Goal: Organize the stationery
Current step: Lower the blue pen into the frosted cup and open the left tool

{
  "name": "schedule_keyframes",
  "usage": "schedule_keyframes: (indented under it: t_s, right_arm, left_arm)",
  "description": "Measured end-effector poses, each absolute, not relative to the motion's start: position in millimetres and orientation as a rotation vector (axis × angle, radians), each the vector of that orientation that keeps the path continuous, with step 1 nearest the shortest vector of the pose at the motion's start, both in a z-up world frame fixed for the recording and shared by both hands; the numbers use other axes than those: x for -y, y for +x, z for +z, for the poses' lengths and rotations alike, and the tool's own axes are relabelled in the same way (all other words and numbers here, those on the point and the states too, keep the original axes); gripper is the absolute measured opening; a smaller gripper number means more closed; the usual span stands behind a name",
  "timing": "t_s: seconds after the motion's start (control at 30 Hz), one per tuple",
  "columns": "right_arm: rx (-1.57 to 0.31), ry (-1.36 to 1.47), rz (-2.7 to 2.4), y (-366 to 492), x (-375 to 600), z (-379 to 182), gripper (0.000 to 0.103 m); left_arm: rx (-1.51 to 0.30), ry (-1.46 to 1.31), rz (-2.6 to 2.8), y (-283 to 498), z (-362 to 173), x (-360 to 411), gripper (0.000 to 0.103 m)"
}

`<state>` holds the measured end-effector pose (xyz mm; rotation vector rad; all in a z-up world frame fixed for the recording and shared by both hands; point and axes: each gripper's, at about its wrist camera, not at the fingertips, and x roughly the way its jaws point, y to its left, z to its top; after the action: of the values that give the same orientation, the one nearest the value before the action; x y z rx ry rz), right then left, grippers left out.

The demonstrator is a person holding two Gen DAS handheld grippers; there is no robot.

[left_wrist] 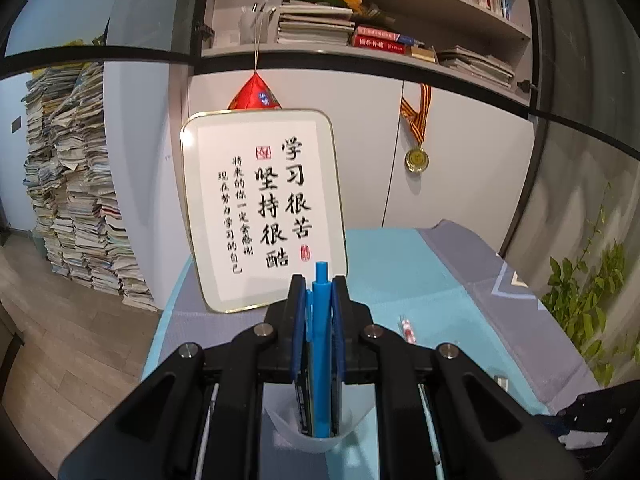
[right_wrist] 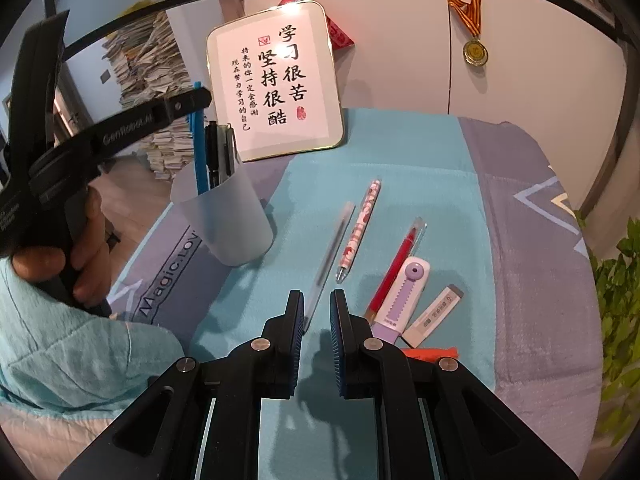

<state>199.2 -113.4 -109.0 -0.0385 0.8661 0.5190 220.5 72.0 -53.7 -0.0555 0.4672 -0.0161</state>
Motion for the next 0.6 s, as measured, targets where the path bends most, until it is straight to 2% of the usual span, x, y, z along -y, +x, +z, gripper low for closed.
schedule_keyframes:
  t_s: [0.43,0.5,0.57,0.6]
  right_arm:
    - [-0.889,-0.023,0.508,198,118,-115,0.012]
    - [-0.892,-0.018,0.504,198,120,-116,0.012]
    - [-0.895,-0.012,0.496,198,123,-117,0.012]
    - [-0.897,-0.01,0.493,198,124,-118,0.012]
  left_arm:
    - [-0.514,-0.03,-0.014,215,-65,-70,0.011]
    - [-0.515,-0.016,-0.006,213,-64,-70,0.015]
    - [-0.5,-0.014,0.016,207,-60,-71,0.03]
    - [-0.477,-0.015,0.03,201,-57,-71,0.032]
